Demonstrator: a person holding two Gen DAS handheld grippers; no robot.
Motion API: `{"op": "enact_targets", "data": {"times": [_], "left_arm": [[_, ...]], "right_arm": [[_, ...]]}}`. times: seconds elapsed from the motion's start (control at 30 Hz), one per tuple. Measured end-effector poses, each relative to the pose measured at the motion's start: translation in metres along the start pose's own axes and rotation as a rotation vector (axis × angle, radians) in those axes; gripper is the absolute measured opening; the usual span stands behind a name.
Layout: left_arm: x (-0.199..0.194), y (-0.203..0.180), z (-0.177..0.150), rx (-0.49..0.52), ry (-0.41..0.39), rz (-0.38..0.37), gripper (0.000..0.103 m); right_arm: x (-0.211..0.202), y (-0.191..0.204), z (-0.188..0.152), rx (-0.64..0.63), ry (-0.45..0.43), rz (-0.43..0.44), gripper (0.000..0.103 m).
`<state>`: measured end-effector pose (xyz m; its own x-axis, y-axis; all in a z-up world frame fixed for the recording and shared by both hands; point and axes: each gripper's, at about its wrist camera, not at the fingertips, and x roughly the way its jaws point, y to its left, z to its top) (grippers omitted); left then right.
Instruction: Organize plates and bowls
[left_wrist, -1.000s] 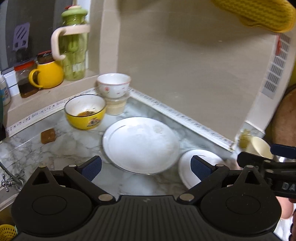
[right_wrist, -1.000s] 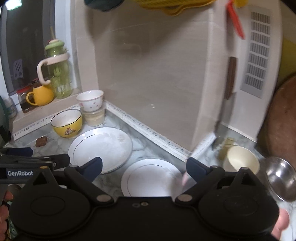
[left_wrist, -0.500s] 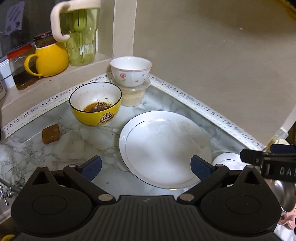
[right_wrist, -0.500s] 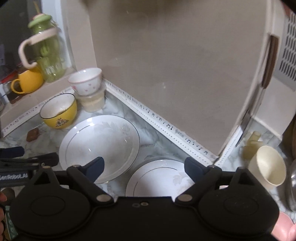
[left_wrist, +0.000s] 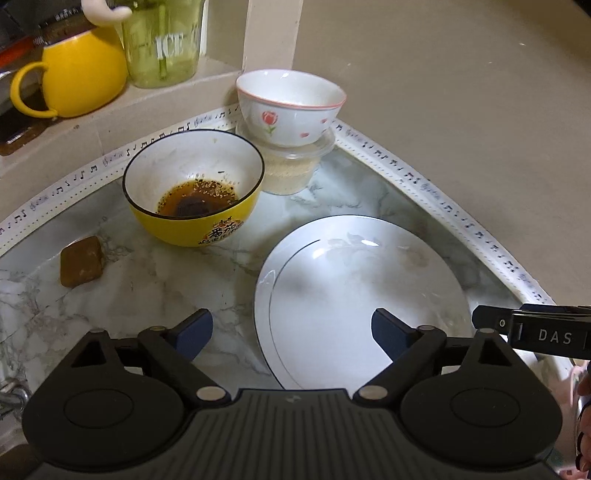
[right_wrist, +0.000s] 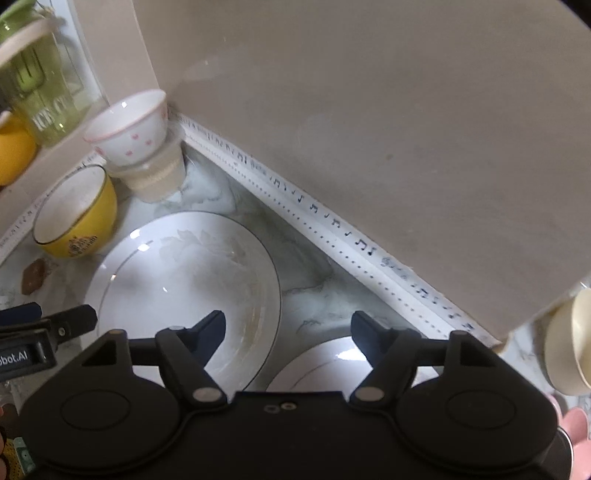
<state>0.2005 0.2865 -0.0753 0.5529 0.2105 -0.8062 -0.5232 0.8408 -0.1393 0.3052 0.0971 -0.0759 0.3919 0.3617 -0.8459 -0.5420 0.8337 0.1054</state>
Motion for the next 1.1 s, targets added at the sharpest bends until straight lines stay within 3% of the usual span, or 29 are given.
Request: {"op": "enact_targets", "data": {"times": [0.03, 0.13, 0.3, 0.37, 0.43, 0.53, 0.7, 0.77, 0.97, 1.1], "left_arm": [[0.004, 0.002, 0.002, -0.007, 0.004, 0.001, 0.088], [0.016, 0.009, 0.006, -0.038, 0.045, -0.012, 0.07], [0.028, 0.017, 0.01, -0.065, 0.069, -0.016, 0.069], [0.033, 0.02, 0.012, -0.074, 0.082, -0.022, 0.057], [0.037, 0.022, 0.012, -0.083, 0.094, -0.03, 0.053], [0.042, 0.023, 0.012, -0.091, 0.11, -0.045, 0.037], [0.045, 0.026, 0.013, -0.121, 0.117, -0.05, 0.033], [0.046, 0.028, 0.013, -0.128, 0.12, -0.046, 0.026], [0.048, 0.035, 0.01, -0.137, 0.12, -0.043, 0.012], [0.048, 0.037, 0.007, -0.146, 0.12, -0.044, 0.009]], "right_arm": [[0.005, 0.0, 0.002, 0.0, 0.011, 0.003, 0.07], [0.017, -0.003, 0.008, 0.031, 0.058, 0.048, 0.057], [0.025, -0.004, 0.011, 0.031, 0.08, 0.063, 0.048], [0.028, -0.006, 0.013, 0.044, 0.091, 0.072, 0.043], [0.032, -0.007, 0.015, 0.047, 0.095, 0.085, 0.038], [0.036, -0.008, 0.014, 0.048, 0.109, 0.086, 0.03], [0.041, -0.012, 0.014, 0.073, 0.124, 0.114, 0.019], [0.042, -0.013, 0.014, 0.084, 0.132, 0.13, 0.015], [0.044, -0.011, 0.014, 0.086, 0.133, 0.13, 0.01], [0.043, -0.013, 0.012, 0.08, 0.127, 0.137, 0.009]]}}
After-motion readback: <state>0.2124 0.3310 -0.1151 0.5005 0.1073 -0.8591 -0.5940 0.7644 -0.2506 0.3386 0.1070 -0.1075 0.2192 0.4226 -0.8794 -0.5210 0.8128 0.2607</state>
